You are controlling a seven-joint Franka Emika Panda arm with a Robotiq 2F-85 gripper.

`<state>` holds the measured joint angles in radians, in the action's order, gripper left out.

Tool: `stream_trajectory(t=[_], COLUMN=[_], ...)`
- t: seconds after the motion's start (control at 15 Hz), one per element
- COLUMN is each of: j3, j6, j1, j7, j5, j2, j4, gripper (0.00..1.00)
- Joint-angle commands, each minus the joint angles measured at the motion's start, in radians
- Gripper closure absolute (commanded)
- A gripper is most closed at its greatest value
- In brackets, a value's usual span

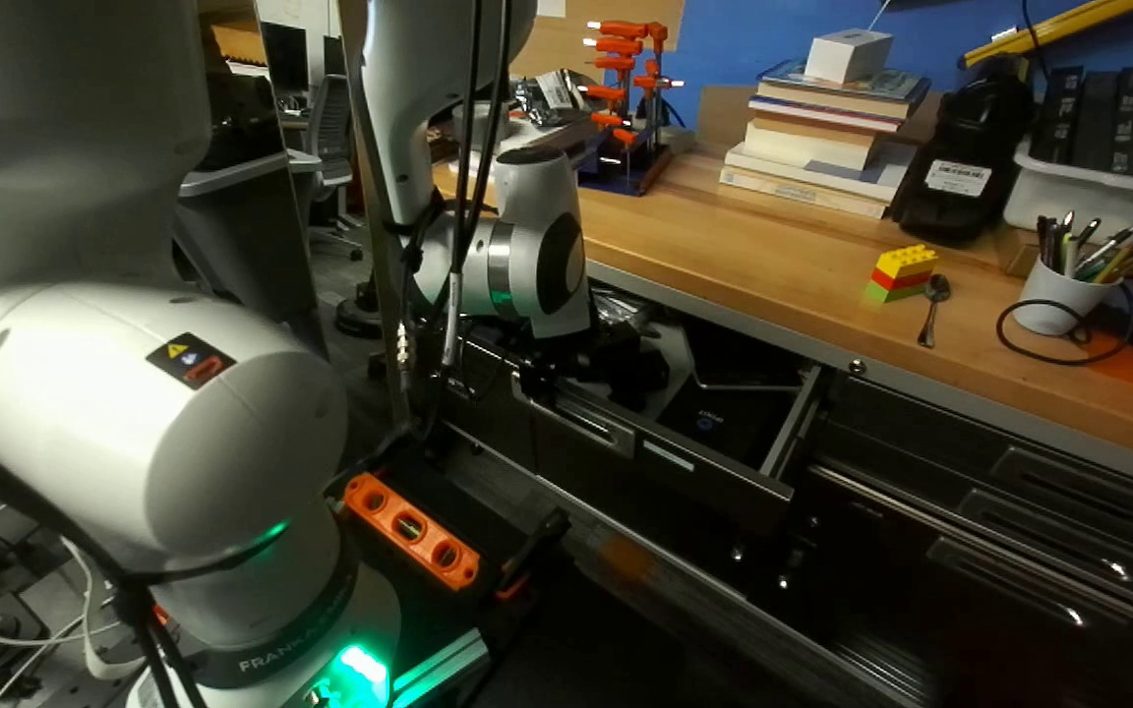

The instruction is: Put the three black objects in the open drawer then close the drawer

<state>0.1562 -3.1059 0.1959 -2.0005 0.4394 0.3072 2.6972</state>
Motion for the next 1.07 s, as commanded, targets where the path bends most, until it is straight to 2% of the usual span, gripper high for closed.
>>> stream_trajectory(t=[0.0,0.4,0.6,1.0], j3=[-0.035,-0.112,-0.105,0.06], j6=[-0.014,0.024,0.041,0.1], j1=[0.037,0.017,0.036,0.203], j7=[-0.01,0.021,0.019,-0.022], j5=[-0.009,-0.015,0.002,0.093], j2=[0.082,0.191,0.204,0.075], j4=[-0.119,-0.307,-0.356,-0.324], gripper=[0.0,0.0,0.0,0.0])
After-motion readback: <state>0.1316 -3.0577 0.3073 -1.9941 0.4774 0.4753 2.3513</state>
